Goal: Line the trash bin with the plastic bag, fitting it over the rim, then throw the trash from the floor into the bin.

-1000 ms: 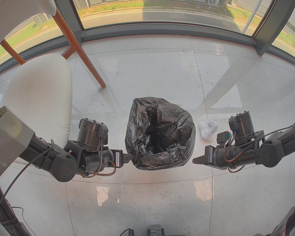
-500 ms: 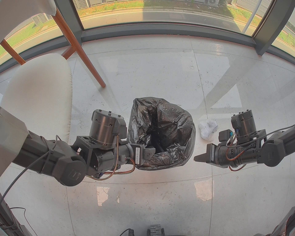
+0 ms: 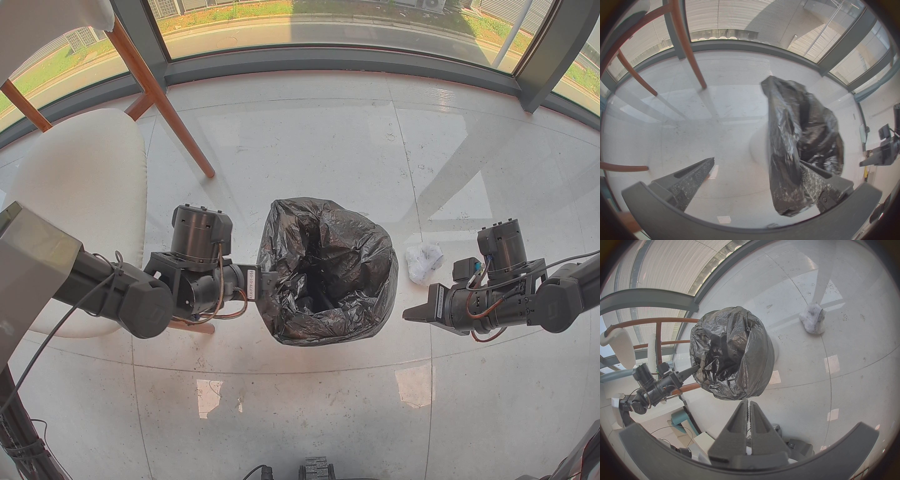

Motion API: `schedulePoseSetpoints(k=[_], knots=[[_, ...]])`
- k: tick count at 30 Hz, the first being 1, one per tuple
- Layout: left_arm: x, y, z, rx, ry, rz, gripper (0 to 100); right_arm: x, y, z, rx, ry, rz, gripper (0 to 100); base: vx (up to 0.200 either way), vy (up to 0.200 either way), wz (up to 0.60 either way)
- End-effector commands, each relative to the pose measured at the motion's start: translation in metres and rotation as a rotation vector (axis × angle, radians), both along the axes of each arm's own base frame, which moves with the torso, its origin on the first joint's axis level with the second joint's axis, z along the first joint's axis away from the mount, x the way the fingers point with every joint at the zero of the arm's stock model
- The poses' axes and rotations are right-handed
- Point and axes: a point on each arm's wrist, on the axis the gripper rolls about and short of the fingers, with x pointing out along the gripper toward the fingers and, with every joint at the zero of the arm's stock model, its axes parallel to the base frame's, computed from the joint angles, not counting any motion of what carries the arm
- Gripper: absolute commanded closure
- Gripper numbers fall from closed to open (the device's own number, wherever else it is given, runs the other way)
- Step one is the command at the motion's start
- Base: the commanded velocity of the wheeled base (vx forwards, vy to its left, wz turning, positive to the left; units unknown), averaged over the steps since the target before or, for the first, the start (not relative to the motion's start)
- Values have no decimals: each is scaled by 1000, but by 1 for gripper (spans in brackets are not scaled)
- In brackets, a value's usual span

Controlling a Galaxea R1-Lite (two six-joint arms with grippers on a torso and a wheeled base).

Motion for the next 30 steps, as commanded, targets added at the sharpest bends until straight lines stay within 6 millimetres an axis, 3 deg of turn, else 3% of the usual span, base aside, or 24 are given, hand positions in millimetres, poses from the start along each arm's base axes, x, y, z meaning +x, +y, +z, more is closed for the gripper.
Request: schedulePoseSetpoints(k=[1, 13, 19, 22, 27, 30], knots=[[14, 19, -6, 22, 7, 55, 0, 2, -3, 0, 1, 0, -12, 100, 0, 0, 0], [9, 18, 2, 10, -8, 36, 0, 2, -5, 0, -2, 0, -17, 100, 0, 0, 0], [-24, 6, 45, -46, -101, -30, 0, 7, -31, 15, 17, -49, -103, 100, 0, 0, 0], [-51, 0, 72, -102, -161, -108, 0, 5, -59, 27, 20, -82, -186, 100, 0, 0, 0], [-88, -6, 86, -202, -150, -191, 0, 1, -97, 19, -44, -86, -264, 100, 0, 0, 0], [-97, -8, 84, -213, -134, -206, 0, -2, -109, 9, -91, -75, -261, 100, 0, 0, 0]])
